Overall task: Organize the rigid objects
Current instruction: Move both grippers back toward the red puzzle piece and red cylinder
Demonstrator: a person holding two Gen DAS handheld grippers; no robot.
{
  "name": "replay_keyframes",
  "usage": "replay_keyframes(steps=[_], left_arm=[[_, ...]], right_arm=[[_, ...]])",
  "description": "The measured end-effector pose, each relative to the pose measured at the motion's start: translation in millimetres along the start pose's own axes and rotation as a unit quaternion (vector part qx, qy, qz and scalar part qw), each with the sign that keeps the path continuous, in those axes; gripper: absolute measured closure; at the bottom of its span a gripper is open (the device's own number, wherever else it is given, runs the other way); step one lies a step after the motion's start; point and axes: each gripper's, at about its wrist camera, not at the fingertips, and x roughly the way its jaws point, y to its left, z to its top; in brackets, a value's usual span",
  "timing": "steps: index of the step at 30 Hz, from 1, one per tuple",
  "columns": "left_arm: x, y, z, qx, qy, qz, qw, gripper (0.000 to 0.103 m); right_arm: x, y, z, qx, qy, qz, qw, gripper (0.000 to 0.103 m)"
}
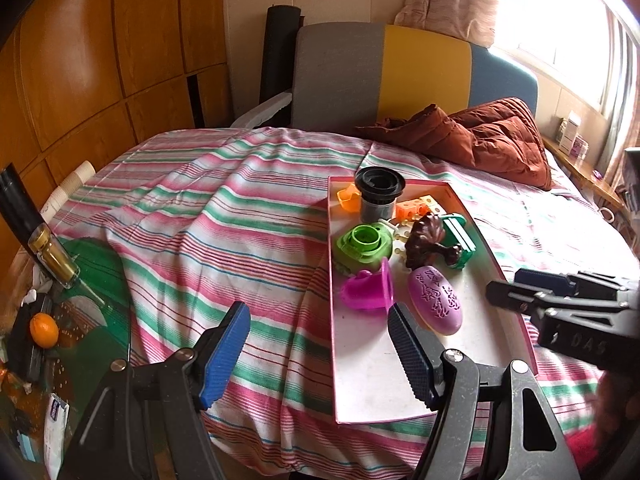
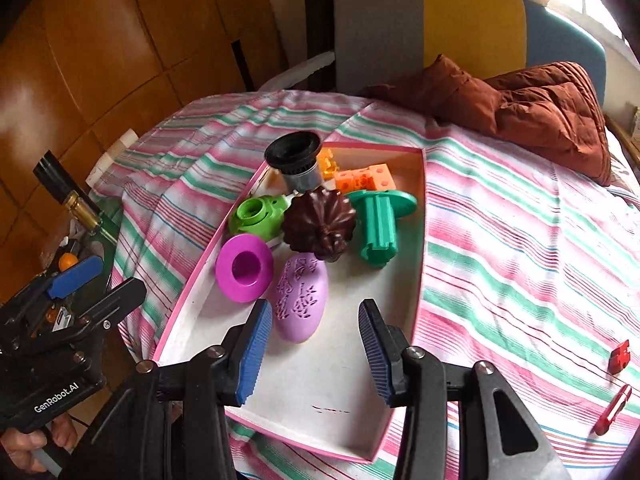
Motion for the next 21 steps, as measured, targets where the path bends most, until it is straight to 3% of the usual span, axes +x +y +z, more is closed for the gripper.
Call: replay_keyframes(steps=[21], left_arm=[[-3.1,-36.2,5.9,0.043,-0.004,-0.019,0.9989,0.031]], right_arm=[[-48.3,-132.7,-15.4,0.128,-0.031,-0.088,0.987,0.058]])
